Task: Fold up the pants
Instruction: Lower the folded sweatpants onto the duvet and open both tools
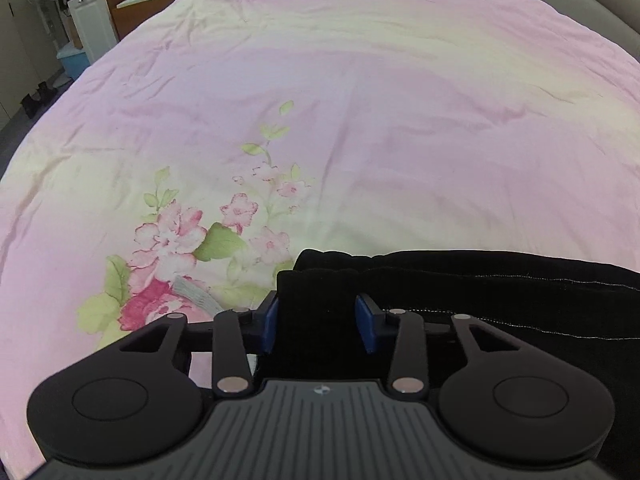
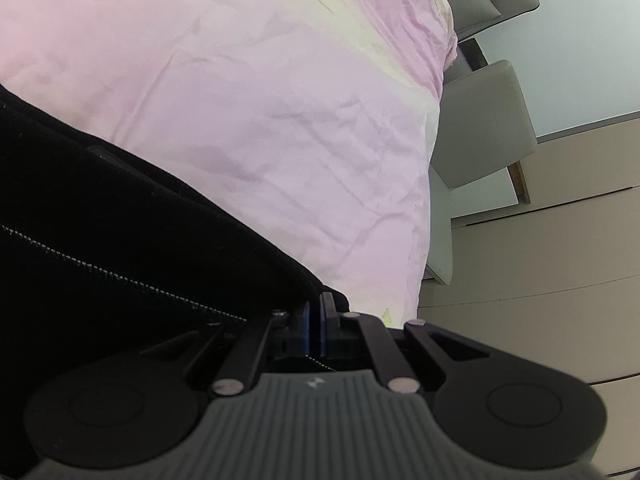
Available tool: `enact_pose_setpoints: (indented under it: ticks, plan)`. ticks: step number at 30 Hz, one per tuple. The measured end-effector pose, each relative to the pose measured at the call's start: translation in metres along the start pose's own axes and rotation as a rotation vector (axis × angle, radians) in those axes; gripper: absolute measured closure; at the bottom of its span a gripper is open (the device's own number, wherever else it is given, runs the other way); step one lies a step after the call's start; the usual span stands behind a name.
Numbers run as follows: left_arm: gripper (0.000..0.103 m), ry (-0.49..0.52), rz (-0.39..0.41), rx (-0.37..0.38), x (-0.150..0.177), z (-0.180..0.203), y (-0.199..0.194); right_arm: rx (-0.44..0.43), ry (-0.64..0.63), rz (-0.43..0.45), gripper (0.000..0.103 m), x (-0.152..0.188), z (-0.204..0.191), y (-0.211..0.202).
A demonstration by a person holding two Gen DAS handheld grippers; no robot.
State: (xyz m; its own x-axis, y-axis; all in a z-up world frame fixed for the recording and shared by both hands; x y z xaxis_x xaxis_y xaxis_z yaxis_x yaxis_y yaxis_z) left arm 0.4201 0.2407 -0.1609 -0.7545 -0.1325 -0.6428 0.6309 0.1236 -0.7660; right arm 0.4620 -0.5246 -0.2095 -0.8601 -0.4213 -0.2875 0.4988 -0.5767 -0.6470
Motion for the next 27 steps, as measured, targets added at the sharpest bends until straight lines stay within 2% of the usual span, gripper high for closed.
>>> enact_pose_setpoints:
  ticks: [1, 3, 7, 11, 20, 25, 27]
  plan:
    - [0.086, 0.037, 0.027, -0.027, -0.003, 0.004, -0.010, 0.004, 0.001, 0.005, 0.103, -0.001, 0.003, -0.003]
    - [0.087, 0.077, 0.078, -0.044, -0.008, 0.012, -0.027, 0.007, 0.010, 0.020, 0.103, -0.002, 0.009, -0.009]
    - [0.089, 0.122, 0.167, -0.058, -0.019, 0.020, -0.052, 0.020, 0.063, 0.066, 0.103, -0.010, 0.027, -0.022]
    - [0.089, 0.126, 0.202, -0.088, -0.031, 0.022, -0.051, 0.034, 0.127, 0.075, 0.103, -0.021, 0.041, -0.022]
    - [0.090, 0.151, 0.223, -0.169, -0.038, 0.029, -0.008, 0.030, 0.132, 0.024, 0.103, -0.029, 0.023, 0.022]
    - [0.088, 0.200, 0.176, -0.186, -0.030, 0.027, 0.017, -0.005, 0.096, -0.024, 0.103, -0.024, 0.002, 0.047]
    - [0.087, 0.233, 0.213, -0.237, -0.035, 0.023, 0.013, -0.001, 0.063, -0.018, 0.102, -0.024, 0.000, 0.047]
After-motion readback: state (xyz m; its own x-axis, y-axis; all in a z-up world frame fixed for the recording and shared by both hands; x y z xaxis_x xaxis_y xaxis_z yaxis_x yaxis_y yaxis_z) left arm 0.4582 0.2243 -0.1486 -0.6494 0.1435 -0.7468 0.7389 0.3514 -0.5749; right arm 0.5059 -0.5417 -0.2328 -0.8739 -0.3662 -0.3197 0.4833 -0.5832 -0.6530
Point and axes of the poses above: each gripper's, at about its wrist camera, not at the fingertips, and y roughly the way its jaws point, z to its right, x to its underside, the point moved 8 cm from there along y, roughly the way its jaws point, and after that the axes turned 11 degrees about z, right-handed, at the moved point
